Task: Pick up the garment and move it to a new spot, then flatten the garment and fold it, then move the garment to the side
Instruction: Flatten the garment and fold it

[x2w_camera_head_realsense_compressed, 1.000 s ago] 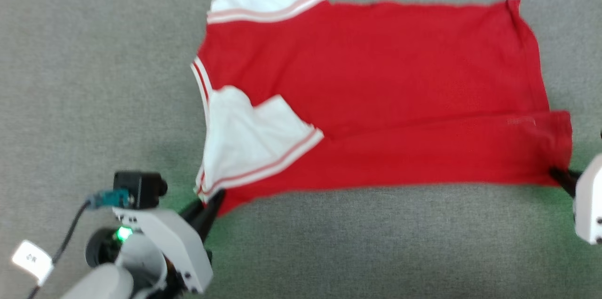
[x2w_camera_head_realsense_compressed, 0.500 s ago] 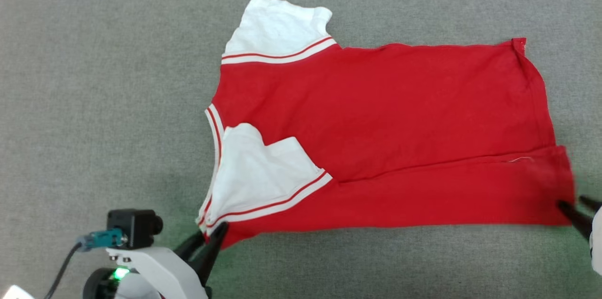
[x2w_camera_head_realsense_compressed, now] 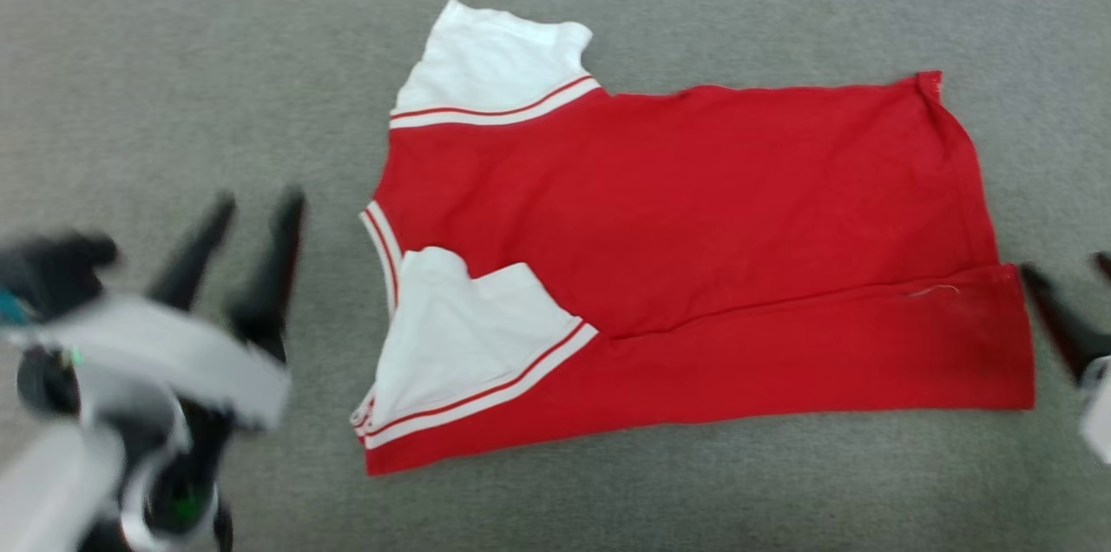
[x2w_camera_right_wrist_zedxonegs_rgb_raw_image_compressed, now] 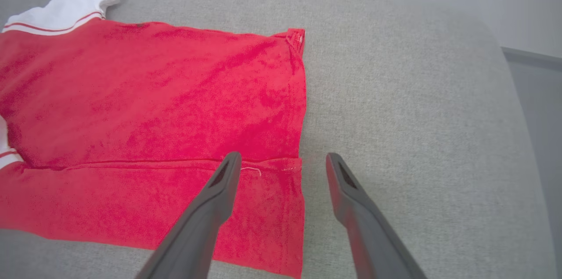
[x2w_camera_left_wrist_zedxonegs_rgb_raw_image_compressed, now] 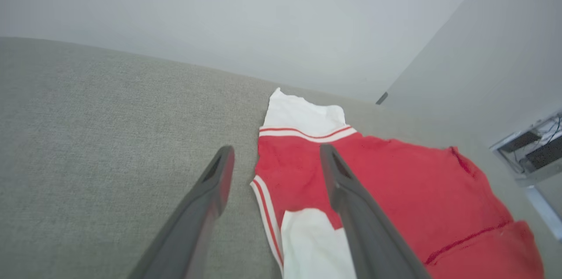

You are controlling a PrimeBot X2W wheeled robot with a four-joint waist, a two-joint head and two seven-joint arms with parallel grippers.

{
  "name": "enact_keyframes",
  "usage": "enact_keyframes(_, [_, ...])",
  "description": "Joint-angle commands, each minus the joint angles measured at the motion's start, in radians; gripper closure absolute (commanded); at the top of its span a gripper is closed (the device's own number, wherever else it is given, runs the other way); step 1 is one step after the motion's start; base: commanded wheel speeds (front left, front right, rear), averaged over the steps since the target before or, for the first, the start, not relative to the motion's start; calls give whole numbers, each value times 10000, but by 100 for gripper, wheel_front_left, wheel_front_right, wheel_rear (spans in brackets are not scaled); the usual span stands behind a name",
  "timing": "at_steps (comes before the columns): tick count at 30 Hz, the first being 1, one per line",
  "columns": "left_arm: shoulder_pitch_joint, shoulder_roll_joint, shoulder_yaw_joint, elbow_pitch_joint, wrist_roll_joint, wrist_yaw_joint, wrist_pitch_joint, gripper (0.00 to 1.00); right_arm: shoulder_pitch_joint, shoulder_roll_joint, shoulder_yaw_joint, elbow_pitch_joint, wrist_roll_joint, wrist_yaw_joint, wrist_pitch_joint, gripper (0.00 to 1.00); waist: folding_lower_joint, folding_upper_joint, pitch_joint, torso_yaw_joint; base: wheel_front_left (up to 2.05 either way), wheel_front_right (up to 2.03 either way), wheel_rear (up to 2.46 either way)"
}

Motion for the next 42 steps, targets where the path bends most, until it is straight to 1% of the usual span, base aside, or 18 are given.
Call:
enact_keyframes(1, [-474,-307,312,348,-293,-248,-198,0,-130,177,238,115,-17,-12,-138,0,0,0,109,-231,0,0,0])
enact_keyframes(2, [-802,-233,464,671,-217,-395,-308,0,-246,238,352,177,-48,-12,-229,0,0,0,163,-324,0,0,0])
enact_keyframes(4, [-1416,-462,697,1284,-511,-709,-356,0,-421,439,684,290,-3,-12,-408,0,0,0,291,-571,0,0,0])
enact_keyframes(6, [-2101,-236,800,1909,-341,-990,-263,0,-581,600,971,429,24,-12,-594,0,0,0,455,-868,0,0,0])
enact_keyframes(8, [-2863,-211,798,2603,-374,-1297,-50,0,-794,763,1223,538,5,-12,-808,0,0,0,655,-1150,0,0,0])
enact_keyframes(13, [-4854,69,458,4513,130,-2066,555,0,-1151,1081,1717,758,-93,-12,-1330,0,0,0,1246,-1841,0,0,0])
enact_keyframes(14, [-4854,69,458,4513,130,-2066,555,0,-1151,1081,1717,758,-93,-12,-1330,0,0,0,1246,-1841,0,0,0])
enact_keyframes(15, [-5678,56,203,5256,284,-2450,913,0,-1304,1192,1914,853,-104,-12,-1517,0,0,0,1459,-2120,0,0,0])
enact_keyframes(17, [-6436,160,-278,6059,729,-2873,1376,0,-1437,1285,2051,973,-143,-12,-1712,0,0,0,1632,-2344,0,0,0])
enact_keyframes(19, [-7161,-62,-701,6842,875,-3333,1927,0,-1556,1343,2159,1083,-152,-12,-1907,0,0,0,1762,-2495,0,0,0])
enact_keyframes(20, [-7161,-62,-701,6842,875,-3333,1927,0,-1556,1343,2159,1083,-152,-12,-1907,0,0,0,1762,-2495,0,0,0])
enact_keyframes(21, [-7763,-198,-1159,7616,1036,-3834,2615,0,-1626,1364,2281,1210,-138,-12,-2053,0,0,0,1850,-2618,0,0,0])
enact_keyframes(24, [-8578,-500,-1631,8751,971,-4372,3701,0,-1747,1398,2417,1333,-119,-12,-2252,0,0,0,1943,-2762,0,0,0])
enact_keyframes(28, [-9414,-658,-2110,10052,1094,-4768,4774,0,-1862,1445,2609,1416,-128,-12,-2355,0,0,0,2065,-2960,0,0,0])
enact_keyframes(29, [-9414,-658,-2110,10052,1094,-4768,4774,0,-1862,1445,2609,1416,-128,-12,-2355,0,0,0,2065,-2960,0,0,0])
enact_keyframes(32, [-9891,-642,-2519,10773,1260,-5006,5489,0,-1928,1455,2766,1448,-113,-12,-2376,0,0,0,2180,-3098,0,0,0])
enact_keyframes(39, [-10584,-581,-3175,11814,1258,-5213,6766,0,-2209,1425,2965,1486,23,-12,-2382,0,0,0,2449,-3366,0,0,0])
enact_keyframes(42, [-10645,-695,-3295,11983,1025,-5245,7014,0,-2326,1406,2952,1448,3,-12,-2407,0,0,0,2475,-3398,0,0,0])
